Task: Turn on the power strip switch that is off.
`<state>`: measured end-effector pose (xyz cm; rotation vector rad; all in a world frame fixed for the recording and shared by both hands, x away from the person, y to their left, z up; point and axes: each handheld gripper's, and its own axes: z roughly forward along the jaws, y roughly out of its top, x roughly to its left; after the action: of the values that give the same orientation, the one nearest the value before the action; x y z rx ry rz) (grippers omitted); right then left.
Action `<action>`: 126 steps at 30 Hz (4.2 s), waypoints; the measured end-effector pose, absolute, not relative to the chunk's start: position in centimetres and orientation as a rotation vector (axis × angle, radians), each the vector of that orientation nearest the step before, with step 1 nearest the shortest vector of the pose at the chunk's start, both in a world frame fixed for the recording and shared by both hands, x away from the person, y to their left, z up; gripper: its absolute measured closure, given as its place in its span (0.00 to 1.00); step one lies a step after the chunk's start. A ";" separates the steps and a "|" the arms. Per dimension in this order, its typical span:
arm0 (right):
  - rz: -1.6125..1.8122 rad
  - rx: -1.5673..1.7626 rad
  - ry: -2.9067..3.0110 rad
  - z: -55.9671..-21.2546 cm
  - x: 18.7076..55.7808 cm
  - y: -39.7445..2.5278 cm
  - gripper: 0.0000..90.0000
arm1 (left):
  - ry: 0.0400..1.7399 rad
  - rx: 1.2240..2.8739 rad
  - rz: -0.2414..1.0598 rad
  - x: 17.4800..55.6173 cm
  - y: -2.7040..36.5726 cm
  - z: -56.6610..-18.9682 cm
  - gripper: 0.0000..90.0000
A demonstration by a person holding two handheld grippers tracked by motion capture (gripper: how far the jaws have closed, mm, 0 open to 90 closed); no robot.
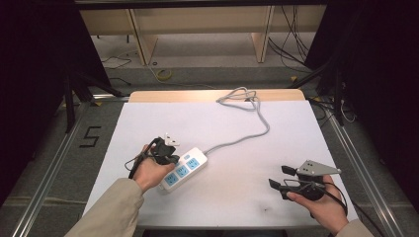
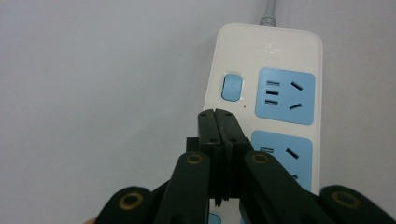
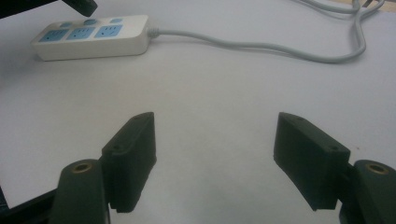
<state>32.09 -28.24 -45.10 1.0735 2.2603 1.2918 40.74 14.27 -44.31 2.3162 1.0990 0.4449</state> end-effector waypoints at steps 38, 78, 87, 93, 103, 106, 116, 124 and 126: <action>1.290 1.064 2.262 -45.1 32.1 -28.2 0.33 | 1.124 2.346 0.436 40.8 14.0 -44.5 1.00; 1.291 1.063 2.261 -45.1 32.0 -28.2 0.33 | 1.149 2.405 0.457 41.2 13.2 -44.4 1.00; 1.291 1.063 2.261 -45.1 32.0 -28.2 0.33 | 1.153 2.411 0.445 41.3 13.2 -44.4 1.00; 1.291 1.063 2.262 -45.1 32.0 -28.2 0.33 | 1.143 2.418 0.461 41.4 12.9 -44.4 1.00; 1.289 1.063 2.260 -45.0 31.9 -28.3 0.33 | 1.140 2.427 0.470 41.5 12.3 -44.5 1.00; 1.291 1.065 2.258 -45.1 31.9 -28.4 0.33 | 1.152 2.420 0.465 41.5 12.3 -44.5 1.00; 1.288 1.068 2.253 -45.1 31.8 -28.5 0.33 | 1.161 2.430 0.461 41.4 12.2 -44.4 1.00; 1.288 1.071 2.252 -45.0 31.7 -28.5 0.33 | 1.155 2.445 0.467 41.4 12.2 -44.4 1.00; 1.288 1.071 2.250 -45.0 31.7 -28.5 0.33 | 1.160 2.444 0.467 41.4 12.1 -44.4 1.00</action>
<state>31.69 -28.52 -45.05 1.0712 2.2504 1.2885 41.43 12.13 -44.41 2.4440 1.1600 0.4666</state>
